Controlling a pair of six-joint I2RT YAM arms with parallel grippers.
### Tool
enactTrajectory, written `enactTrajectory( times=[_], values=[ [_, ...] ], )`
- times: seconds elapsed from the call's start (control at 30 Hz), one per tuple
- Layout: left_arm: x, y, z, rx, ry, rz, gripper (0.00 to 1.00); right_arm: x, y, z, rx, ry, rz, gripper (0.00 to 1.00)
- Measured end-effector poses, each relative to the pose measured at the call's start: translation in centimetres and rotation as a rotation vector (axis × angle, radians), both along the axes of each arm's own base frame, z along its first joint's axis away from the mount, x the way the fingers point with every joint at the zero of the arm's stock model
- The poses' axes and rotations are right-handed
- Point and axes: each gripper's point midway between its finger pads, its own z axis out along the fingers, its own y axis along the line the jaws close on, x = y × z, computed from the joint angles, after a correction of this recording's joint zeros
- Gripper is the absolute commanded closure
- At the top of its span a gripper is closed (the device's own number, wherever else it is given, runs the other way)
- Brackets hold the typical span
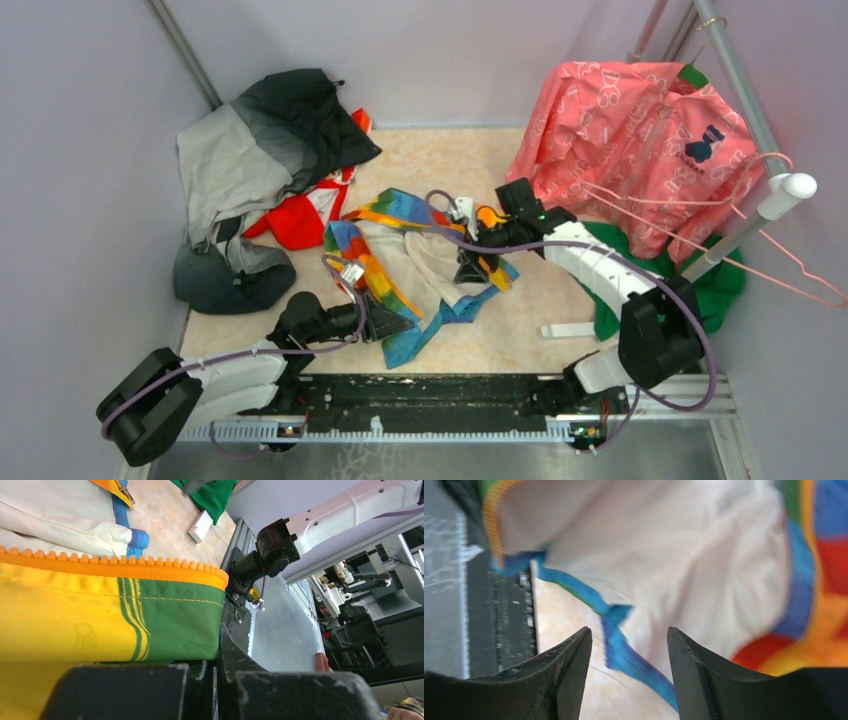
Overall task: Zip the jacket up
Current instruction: Pick up the jacket from the center of the board.
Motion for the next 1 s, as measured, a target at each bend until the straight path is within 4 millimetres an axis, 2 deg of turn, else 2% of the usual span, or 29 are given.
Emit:
enactTrajectory(
  times=[0.17,0.3,0.57,0.67,0.77,0.9,1.0],
  values=[
    [0.0,0.0,-0.1,0.004,-0.017,0.0,1.0,4.8,-5.6,-3.5,-0.155,0.005,-0.219,0.4],
    [0.1,0.0,-0.2,0.01,-0.024,-0.002,1.0,5.8,-8.2,-5.6,-0.272,-0.008,-0.315,0.37],
    [-0.1,0.0,-0.3,0.014,-0.028,-0.011,1.0,8.5,-12.8,-8.1,-0.378,0.036,-0.499,0.38],
    [-0.1,0.0,0.1,0.004,-0.04,-0.011,1.0,8.9,-14.0,-8.9,-0.402,0.061,-0.539,0.39],
    [-0.2,0.1,0.5,-0.008,-0.053,-0.011,1.0,8.9,-14.2,-9.4,-0.413,0.08,-0.546,0.4],
    [-0.3,0.2,1.0,-0.019,-0.067,-0.01,1.0,8.6,-14.4,-11.0,-0.436,0.129,-0.541,0.48],
    [-0.4,0.3,1.2,-0.024,-0.074,-0.01,1.0,8.3,-14.7,-12.2,-0.441,0.188,-0.539,0.49]
  ],
)
